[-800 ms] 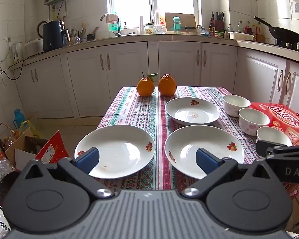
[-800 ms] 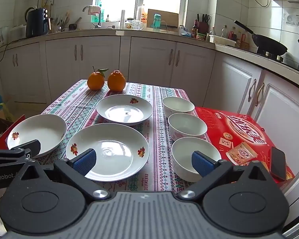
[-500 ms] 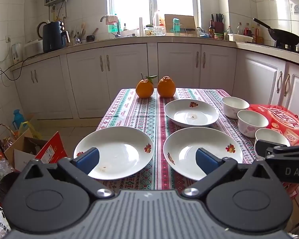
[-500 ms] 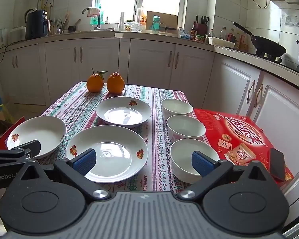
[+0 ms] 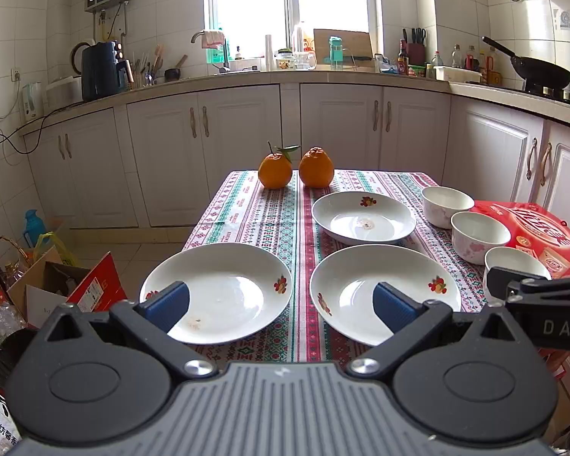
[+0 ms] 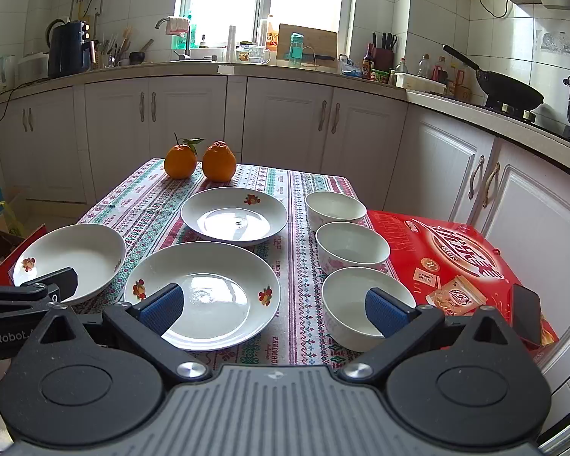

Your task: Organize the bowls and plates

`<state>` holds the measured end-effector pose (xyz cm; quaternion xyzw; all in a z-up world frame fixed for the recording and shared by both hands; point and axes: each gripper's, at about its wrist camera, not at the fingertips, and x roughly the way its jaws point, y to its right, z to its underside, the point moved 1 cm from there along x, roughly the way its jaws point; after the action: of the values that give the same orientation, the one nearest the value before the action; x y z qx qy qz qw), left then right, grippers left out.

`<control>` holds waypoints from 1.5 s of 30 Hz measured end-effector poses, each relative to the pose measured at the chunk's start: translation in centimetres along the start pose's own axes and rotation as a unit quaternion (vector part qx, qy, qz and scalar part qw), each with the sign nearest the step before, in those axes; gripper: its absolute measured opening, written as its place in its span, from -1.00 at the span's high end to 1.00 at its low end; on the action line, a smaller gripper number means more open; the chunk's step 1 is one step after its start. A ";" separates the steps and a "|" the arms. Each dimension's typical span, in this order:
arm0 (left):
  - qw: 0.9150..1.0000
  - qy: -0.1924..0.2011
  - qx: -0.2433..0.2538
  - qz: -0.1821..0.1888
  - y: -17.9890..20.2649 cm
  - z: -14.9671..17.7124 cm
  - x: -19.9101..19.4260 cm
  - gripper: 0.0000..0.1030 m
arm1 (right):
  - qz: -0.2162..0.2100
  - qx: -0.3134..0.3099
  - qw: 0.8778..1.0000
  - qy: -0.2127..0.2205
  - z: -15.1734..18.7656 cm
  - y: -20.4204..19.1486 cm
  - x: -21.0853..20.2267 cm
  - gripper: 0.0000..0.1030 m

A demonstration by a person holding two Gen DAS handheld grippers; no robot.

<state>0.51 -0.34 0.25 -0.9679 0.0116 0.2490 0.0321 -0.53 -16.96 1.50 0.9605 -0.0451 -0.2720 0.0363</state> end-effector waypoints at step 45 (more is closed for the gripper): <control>1.000 0.002 0.000 0.001 -0.1 -0.3 -0.6 -0.98 | 0.000 0.002 1.000 0.005 0.1 0.1 -0.2 -1.00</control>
<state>0.10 -0.26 0.81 -0.9684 0.0127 0.2472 0.0314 -0.82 -17.07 1.52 0.9620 -0.0449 -0.2670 0.0349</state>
